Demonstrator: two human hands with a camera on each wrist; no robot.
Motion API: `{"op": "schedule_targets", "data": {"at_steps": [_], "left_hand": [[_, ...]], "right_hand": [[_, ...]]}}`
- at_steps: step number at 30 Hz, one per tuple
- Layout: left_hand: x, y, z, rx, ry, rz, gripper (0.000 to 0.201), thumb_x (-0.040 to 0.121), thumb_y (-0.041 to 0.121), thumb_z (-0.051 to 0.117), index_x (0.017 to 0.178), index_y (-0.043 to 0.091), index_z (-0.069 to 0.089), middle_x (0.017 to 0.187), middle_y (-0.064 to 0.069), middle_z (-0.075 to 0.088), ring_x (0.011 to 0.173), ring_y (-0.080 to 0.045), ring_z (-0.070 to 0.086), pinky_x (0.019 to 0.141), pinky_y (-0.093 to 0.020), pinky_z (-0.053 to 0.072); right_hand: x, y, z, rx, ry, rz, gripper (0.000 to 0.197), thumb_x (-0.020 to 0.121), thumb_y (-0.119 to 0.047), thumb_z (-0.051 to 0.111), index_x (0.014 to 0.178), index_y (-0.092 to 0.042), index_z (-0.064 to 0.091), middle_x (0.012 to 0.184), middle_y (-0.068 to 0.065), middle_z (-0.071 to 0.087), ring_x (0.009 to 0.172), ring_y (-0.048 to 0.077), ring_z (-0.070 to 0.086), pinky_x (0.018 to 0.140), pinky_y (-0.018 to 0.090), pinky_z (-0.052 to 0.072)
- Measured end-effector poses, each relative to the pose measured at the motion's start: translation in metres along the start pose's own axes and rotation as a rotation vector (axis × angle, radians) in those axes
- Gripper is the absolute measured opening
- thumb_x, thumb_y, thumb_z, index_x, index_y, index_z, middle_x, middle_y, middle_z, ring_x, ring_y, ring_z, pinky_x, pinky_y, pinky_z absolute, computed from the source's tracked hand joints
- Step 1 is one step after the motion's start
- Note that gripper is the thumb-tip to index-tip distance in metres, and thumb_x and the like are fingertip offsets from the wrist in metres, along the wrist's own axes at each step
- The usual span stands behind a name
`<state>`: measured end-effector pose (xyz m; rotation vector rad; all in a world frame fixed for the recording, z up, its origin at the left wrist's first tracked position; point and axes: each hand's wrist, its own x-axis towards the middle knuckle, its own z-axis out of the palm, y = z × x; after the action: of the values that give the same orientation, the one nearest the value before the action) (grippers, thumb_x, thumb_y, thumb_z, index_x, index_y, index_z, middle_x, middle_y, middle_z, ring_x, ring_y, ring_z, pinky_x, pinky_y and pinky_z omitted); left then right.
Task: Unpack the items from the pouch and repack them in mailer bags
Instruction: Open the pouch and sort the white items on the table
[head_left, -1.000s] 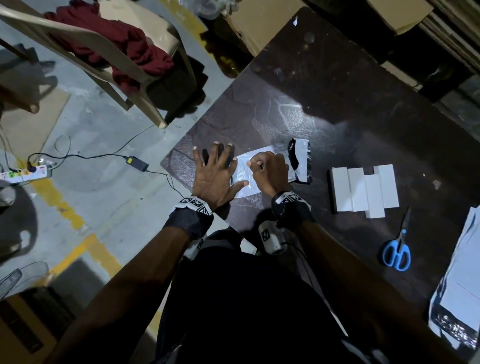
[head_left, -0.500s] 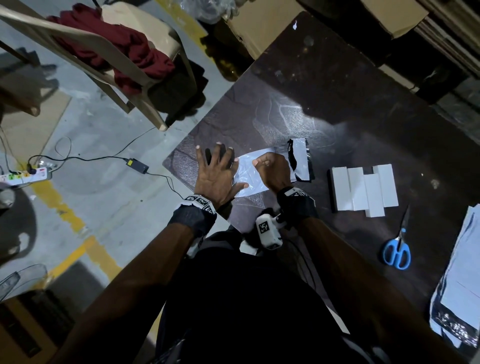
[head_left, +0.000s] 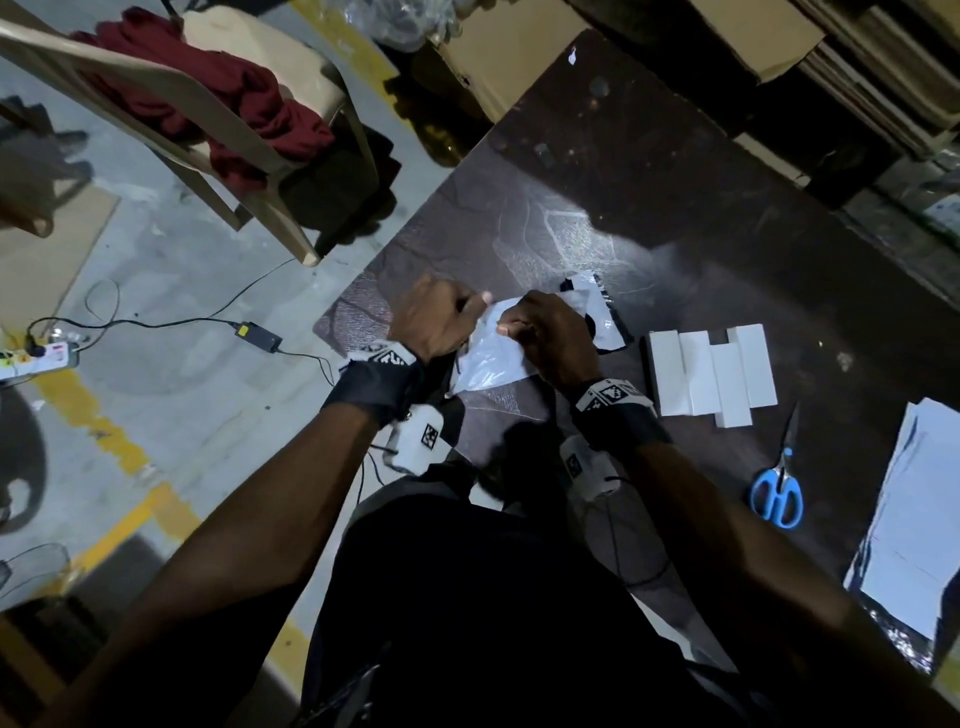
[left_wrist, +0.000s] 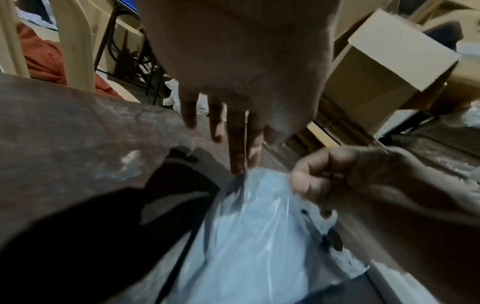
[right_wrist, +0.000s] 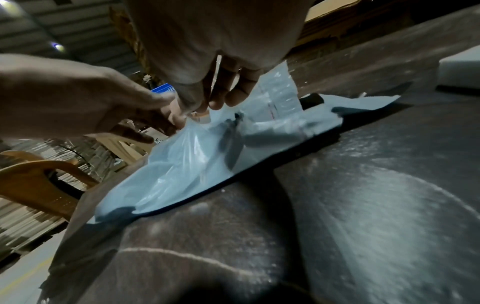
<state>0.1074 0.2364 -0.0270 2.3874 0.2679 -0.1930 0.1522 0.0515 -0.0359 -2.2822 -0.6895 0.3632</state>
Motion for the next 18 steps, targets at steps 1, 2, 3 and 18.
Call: {"op": "schedule_targets", "data": {"at_steps": [1,2,3,18], "left_hand": [[0.007,0.005,-0.001,-0.036,-0.076,-0.035,0.050,0.094,0.055,0.046,0.076,0.013,0.067,0.066,0.000,0.069,0.065,-0.019,0.065,0.074,-0.035,0.054],[0.013,0.007,0.000,-0.034,-0.149,-0.058,0.047,0.093,0.057,0.050,0.085,0.014,0.068,0.073,0.001,0.071,0.071,-0.018,0.066,0.079,-0.033,0.054],[0.020,0.009,0.003,-0.009,-0.220,-0.058,0.045,0.092,0.058,0.052,0.092,0.016,0.068,0.079,0.002,0.071,0.076,-0.018,0.066,0.083,-0.033,0.053],[0.007,0.016,0.008,-0.622,-0.220,-0.201,0.037,0.090,0.017,0.069,0.076,-0.015,0.057,0.069,-0.013,0.050,0.064,-0.020,0.040,0.059,-0.027,0.035]], "right_hand": [[-0.005,0.003,-0.001,-0.027,0.026,-0.022,0.005,0.083,-0.010,0.070,0.082,-0.015,0.072,0.083,-0.003,0.063,0.079,0.008,0.053,0.065,0.023,0.038],[-0.010,0.007,0.000,-0.048,0.049,-0.028,0.007,0.083,-0.010,0.070,0.083,-0.017,0.072,0.083,-0.004,0.064,0.078,0.011,0.055,0.063,0.023,0.039],[-0.014,0.008,0.000,-0.056,0.058,-0.018,0.006,0.084,-0.013,0.070,0.085,-0.019,0.072,0.084,-0.004,0.065,0.078,0.013,0.058,0.062,0.026,0.042],[-0.038,0.008,-0.012,-0.058,0.293,-0.048,0.019,0.085,-0.027,0.074,0.088,-0.009,0.069,0.083,0.006,0.064,0.079,0.025,0.061,0.068,0.033,0.049]]}}
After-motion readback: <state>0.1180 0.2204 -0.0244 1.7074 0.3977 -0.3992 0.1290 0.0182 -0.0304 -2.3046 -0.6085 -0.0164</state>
